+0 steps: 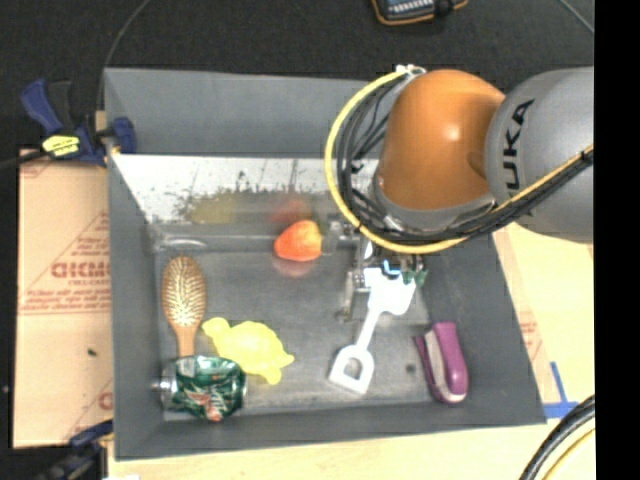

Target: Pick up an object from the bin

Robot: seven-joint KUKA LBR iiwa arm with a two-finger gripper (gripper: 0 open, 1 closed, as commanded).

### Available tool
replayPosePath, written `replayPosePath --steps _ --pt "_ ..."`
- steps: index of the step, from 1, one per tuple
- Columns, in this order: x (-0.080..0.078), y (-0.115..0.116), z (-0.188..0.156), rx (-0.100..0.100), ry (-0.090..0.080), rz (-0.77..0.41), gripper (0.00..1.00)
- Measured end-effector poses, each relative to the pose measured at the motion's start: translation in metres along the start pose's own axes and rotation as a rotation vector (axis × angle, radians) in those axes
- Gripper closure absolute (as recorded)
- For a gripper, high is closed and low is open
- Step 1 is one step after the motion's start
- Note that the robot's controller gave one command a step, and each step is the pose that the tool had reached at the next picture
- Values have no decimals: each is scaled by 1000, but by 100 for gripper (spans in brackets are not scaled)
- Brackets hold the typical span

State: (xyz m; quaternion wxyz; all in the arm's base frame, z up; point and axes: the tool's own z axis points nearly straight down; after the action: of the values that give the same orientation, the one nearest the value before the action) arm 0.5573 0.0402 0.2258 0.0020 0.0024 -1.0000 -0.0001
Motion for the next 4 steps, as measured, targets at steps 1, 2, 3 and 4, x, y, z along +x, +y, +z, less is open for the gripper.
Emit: replayPosePath --steps 1,2,3,4 --pt "-2 0 -4 -1 -8 2 0" --pt "5 135 151 -3 -12 -78 0" --pt "11 120 63 3 -22 -193 0" --pt "55 114 127 -2 -2 -100 0"
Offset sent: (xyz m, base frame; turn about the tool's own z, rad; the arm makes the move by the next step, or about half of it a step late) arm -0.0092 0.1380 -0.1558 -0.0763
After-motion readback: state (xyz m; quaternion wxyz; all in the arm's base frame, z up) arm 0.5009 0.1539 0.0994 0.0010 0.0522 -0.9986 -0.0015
